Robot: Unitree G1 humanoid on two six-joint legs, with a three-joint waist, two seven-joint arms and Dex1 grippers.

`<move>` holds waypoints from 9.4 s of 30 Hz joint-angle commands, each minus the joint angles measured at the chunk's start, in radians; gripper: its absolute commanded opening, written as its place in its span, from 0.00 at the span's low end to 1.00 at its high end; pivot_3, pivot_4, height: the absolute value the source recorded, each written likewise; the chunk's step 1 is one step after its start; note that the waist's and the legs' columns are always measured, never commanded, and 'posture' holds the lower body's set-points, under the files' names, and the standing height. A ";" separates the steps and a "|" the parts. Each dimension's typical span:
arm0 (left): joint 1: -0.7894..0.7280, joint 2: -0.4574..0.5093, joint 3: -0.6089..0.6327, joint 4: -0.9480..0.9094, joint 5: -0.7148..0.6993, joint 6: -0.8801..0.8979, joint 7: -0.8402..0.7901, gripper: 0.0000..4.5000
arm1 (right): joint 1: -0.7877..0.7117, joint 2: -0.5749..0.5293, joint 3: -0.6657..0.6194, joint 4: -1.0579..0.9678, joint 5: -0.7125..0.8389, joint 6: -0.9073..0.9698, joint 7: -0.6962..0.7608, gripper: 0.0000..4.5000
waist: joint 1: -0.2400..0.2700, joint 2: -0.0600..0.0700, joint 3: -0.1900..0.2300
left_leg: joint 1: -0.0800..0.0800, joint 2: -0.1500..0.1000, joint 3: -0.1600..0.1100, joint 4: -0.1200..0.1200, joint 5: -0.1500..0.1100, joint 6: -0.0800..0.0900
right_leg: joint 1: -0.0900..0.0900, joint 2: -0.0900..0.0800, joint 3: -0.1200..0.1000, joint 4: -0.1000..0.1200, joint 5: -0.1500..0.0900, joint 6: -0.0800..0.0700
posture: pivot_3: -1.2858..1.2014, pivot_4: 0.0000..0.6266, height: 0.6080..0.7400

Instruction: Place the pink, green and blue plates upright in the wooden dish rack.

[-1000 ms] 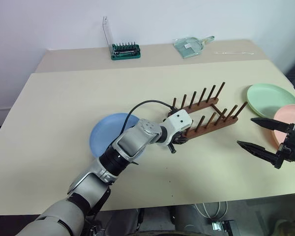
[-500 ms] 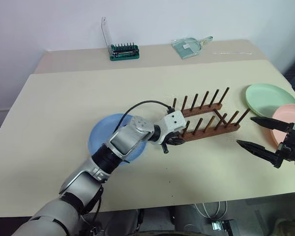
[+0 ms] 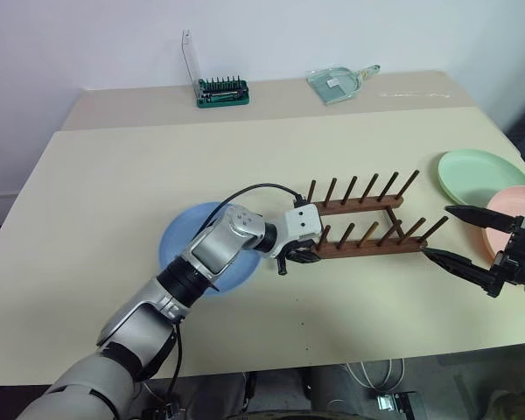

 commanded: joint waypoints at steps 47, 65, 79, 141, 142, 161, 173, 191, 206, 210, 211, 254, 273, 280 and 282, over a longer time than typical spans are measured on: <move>-0.145 0.048 -0.193 -0.110 -0.004 0.055 -0.075 0.00 | -0.039 -0.061 0.367 0.117 -0.343 -0.134 -0.010 0.02 | 0.000 0.000 0.001 | 0.000 0.000 0.001 0.000 0.000 -0.002 | 0.000 0.001 0.001 -0.001 0.000 0.000 | 0.52 0.24 1.00; -0.175 -0.026 -0.172 0.128 0.245 -0.164 0.048 0.00 | -0.294 -0.027 0.546 0.402 -0.575 -0.380 -0.116 0.02 | -0.002 0.000 0.000 | 0.001 0.001 0.001 0.000 0.000 -0.003 | 0.000 0.002 0.002 0.000 0.000 0.000 | 0.52 0.24 1.00; -0.224 -0.065 -0.106 0.297 0.308 -0.270 0.090 0.00 | -0.453 0.012 0.626 0.601 -0.671 -0.541 -0.162 0.02 | -0.004 0.001 0.000 | 0.001 0.001 0.002 0.000 0.001 -0.003 | 0.000 0.002 0.002 0.000 0.000 0.000 | 0.52 0.24 1.00; -0.075 0.284 0.564 -0.181 -0.479 0.017 -0.402 1.00 | -0.124 -0.027 0.183 0.355 -0.413 0.148 -0.428 0.99 | -0.018 0.002 0.000 | 0.000 0.001 0.002 0.000 0.001 -0.003 | -0.002 0.003 0.003 0.001 0.001 -0.001 | 0.52 0.24 1.00; -0.071 0.286 0.561 -0.182 -0.475 0.006 -0.397 1.00 | -0.132 -0.023 0.191 0.365 -0.415 0.150 -0.431 0.99 | -0.018 0.002 0.000 | 0.000 0.001 0.002 0.000 0.001 -0.003 | -0.002 0.003 0.003 0.001 0.001 -0.001 | 0.52 0.24 1.00; -0.126 0.288 0.560 -0.110 -0.483 -0.051 -0.378 1.00 | -0.414 -0.255 0.061 0.246 -0.310 0.316 -0.348 0.00 | -0.029 0.007 0.001 | 0.000 0.001 0.003 -0.001 0.000 -0.003 | -0.004 0.003 0.003 0.001 0.001 -0.001 | 0.52 0.24 1.00; -0.130 0.247 0.577 -0.099 -0.490 -0.071 -0.333 1.00 | -1.036 0.007 -0.092 0.593 0.256 0.531 -0.308 0.00 | -0.023 0.002 0.003 | -0.003 0.002 0.001 -0.001 0.000 -0.002 | -0.005 0.003 0.002 0.000 0.001 -0.001 | 0.52 0.24 1.00; -0.076 0.270 0.589 -0.171 -0.523 -0.052 -0.285 1.00 | -1.008 -0.121 0.028 0.998 0.298 0.767 0.066 0.00 | -0.030 0.005 0.002 | -0.017 0.001 0.004 0.001 0.001 -0.003 | -0.021 0.001 0.003 0.002 0.004 -0.002 | 0.52 0.24 1.00; -0.084 0.280 0.576 -0.170 -0.525 -0.051 -0.294 1.00 | -1.000 -0.125 0.115 1.057 0.232 0.750 0.175 0.00 | -0.029 0.005 0.002 | -0.018 0.001 0.004 0.001 0.001 -0.003 | -0.021 0.001 0.003 0.002 0.004 -0.002 | 0.52 0.24 1.00; -0.081 0.283 0.573 -0.170 -0.523 -0.052 -0.295 1.00 | -0.973 -0.098 0.124 1.026 0.224 0.726 0.178 0.00 | -0.029 0.005 0.002 | -0.018 0.001 0.004 0.001 0.001 -0.003 | -0.021 0.001 0.003 0.002 0.004 -0.002 | 0.52 0.24 1.00; -0.079 0.285 0.572 -0.173 -0.523 -0.051 -0.294 1.00 | -0.965 -0.090 0.127 1.019 0.220 0.714 0.178 0.00 | -0.029 0.005 0.002 | -0.017 0.001 0.004 0.001 0.001 -0.003 | -0.021 0.001 0.003 0.002 0.004 -0.002 | 0.52 0.24 1.00; -0.070 0.263 0.558 -0.171 -0.510 -0.064 -0.261 1.00 | -0.773 -0.196 0.513 1.118 -0.559 -0.237 -0.088 0.99 | -0.056 0.008 0.001 | -0.015 0.002 0.009 0.001 0.002 -0.004 | -0.022 0.003 0.008 0.004 0.006 -0.002 | 0.52 0.24 1.00; -0.051 0.291 0.573 -0.215 -0.518 -0.045 -0.258 1.00 | -1.075 -0.036 0.587 1.520 -0.657 -0.311 -0.121 0.88 | -0.054 0.007 0.001 | -0.016 0.002 0.008 0.002 0.002 -0.004 | -0.022 0.004 0.007 0.003 0.007 -0.002 | 0.52 0.24 1.00; -0.049 0.293 0.574 -0.222 -0.520 -0.042 -0.248 1.00 | -1.094 -0.031 0.586 1.581 -0.689 -0.352 -0.187 0.17 | -0.056 0.007 0.001 | -0.016 0.002 0.009 0.001 0.002 -0.004 | -0.022 0.004 0.007 0.003 0.007 -0.002 | 0.52 0.24 1.00; -0.049 0.294 0.572 -0.222 -0.521 -0.044 -0.246 1.00 | -1.092 -0.032 0.588 1.586 -0.695 -0.364 -0.193 0.03 | -0.056 0.007 0.000 | -0.016 0.002 0.009 0.001 0.002 -0.004 | -0.022 0.004 0.007 0.003 0.007 -0.002 | 0.52 0.24 1.00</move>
